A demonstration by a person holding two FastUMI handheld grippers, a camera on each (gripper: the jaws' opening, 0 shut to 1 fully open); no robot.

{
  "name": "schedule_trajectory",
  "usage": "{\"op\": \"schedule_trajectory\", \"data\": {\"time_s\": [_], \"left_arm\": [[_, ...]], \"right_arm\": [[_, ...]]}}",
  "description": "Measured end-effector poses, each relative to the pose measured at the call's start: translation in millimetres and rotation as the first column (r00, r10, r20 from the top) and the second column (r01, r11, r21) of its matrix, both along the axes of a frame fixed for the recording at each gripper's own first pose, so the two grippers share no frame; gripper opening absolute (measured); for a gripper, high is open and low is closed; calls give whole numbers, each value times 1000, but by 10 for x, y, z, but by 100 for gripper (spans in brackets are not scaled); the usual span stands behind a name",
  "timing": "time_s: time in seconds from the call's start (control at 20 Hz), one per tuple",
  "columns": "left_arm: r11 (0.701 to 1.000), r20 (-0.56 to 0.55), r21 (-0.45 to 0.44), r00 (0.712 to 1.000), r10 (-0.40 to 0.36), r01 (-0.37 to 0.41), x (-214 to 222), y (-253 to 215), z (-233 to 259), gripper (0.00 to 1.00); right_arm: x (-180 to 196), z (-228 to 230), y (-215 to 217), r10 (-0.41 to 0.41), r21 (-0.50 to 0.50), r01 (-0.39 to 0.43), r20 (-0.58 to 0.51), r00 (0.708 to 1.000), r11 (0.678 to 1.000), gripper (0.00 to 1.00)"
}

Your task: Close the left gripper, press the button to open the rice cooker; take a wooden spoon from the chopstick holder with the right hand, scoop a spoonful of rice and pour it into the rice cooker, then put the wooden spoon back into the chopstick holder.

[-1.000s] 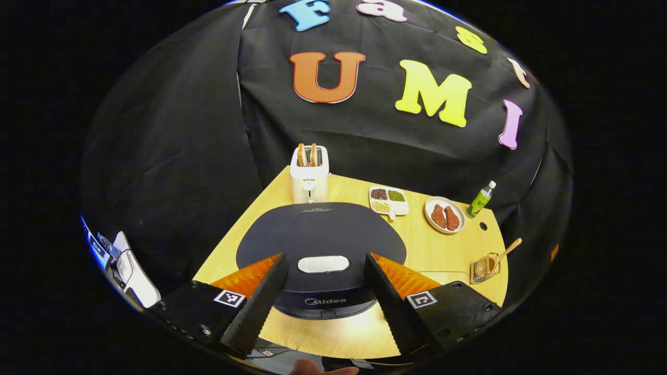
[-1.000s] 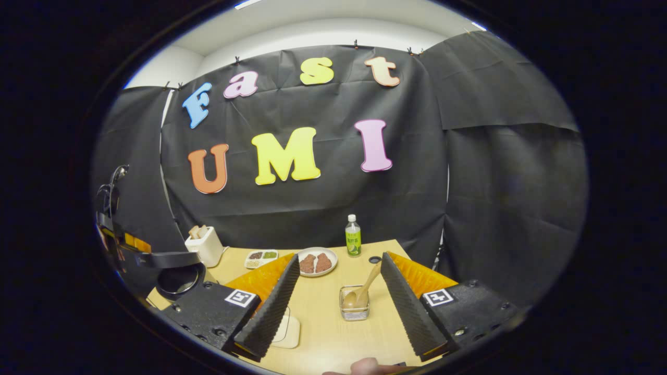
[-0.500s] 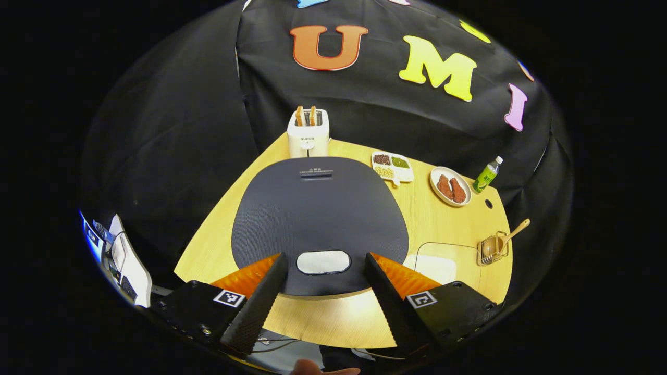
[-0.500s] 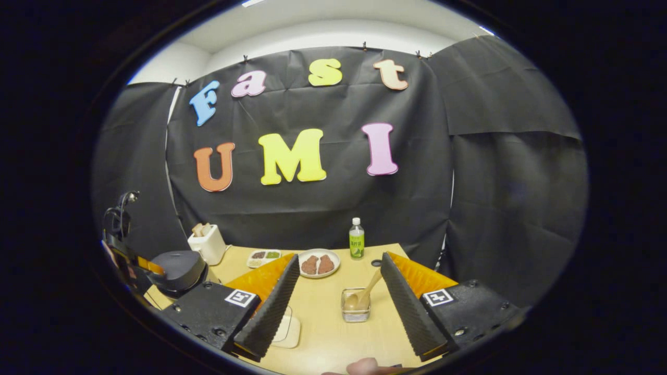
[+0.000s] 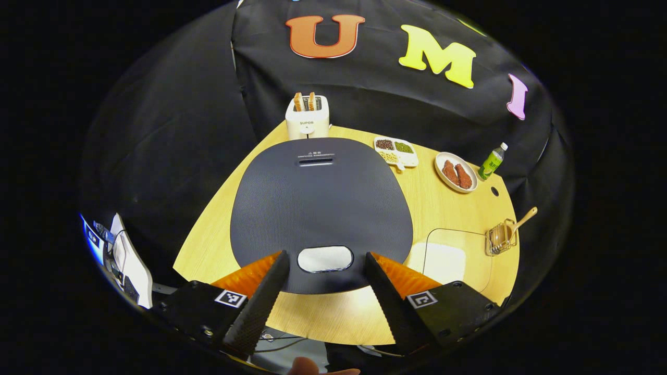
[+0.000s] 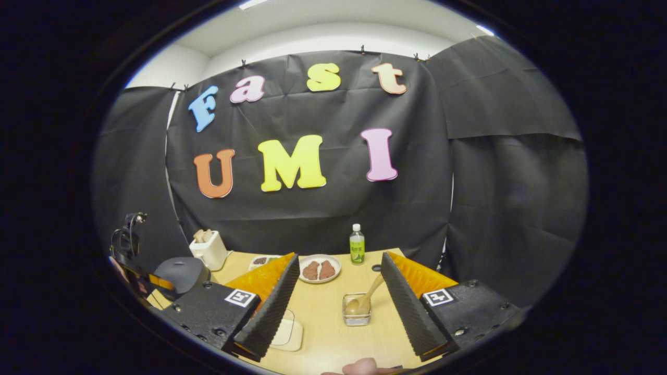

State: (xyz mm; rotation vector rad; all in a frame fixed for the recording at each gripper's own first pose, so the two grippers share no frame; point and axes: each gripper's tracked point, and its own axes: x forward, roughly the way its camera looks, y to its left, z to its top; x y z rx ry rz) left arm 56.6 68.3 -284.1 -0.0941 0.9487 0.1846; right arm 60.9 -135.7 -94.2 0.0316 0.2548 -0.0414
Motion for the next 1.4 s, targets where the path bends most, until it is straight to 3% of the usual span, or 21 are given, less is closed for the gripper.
{"op": "schedule_trajectory", "data": {"time_s": [0.05,0.1,0.15,0.2,0.5,0.55,0.75,0.85,0.95,1.1,1.15,1.25,1.4], "left_arm": [[1000,12,-5,1000,6,-6,31,22,29,97],[1000,6,-10,1000,9,-9,17,34,25,100],[1000,14,-12,1000,7,-7,27,33,16,98],[1000,16,-14,1000,9,-9,34,25,17,98],[998,102,-46,994,42,-38,95,50,100,96],[998,116,-43,992,58,-53,102,78,133,96],[999,259,-27,965,30,-24,205,50,611,95],[1000,358,3,934,-9,9,270,18,995,95],[999,465,14,884,-47,46,326,-104,1446,95],[994,602,51,791,-105,93,298,-236,2032,95],[992,641,62,757,-124,110,262,-303,2189,95],[987,700,89,697,-158,135,106,-424,2444,95],[979,752,135,627,-201,153,-133,-526,2614,95]], "right_arm": [[-13,-9,17,1,-4,-1,0,1000,1000,100],[-20,-14,34,3,-8,-3,1,1000,1000,94],[-26,-2,57,5,-10,-5,3,1000,1000,94],[-27,17,67,4,-10,-4,8,1000,1000,100],[-14,27,127,-18,4,18,-1,1000,1000,100],[-4,47,136,-22,5,22,-1,1000,1000,94],[-2,169,264,-26,3,26,23,999,1000,94],[-15,253,343,-23,-1,23,39,999,1000,94],[-23,362,436,-20,4,19,61,998,1000,94],[-74,556,561,-22,7,21,105,994,1000,94],[-112,628,607,-23,9,22,118,993,1000,100],[-200,731,724,-22,15,20,140,990,1000,100],[-380,889,858,-26,5,25,190,982,1000,100]]}}
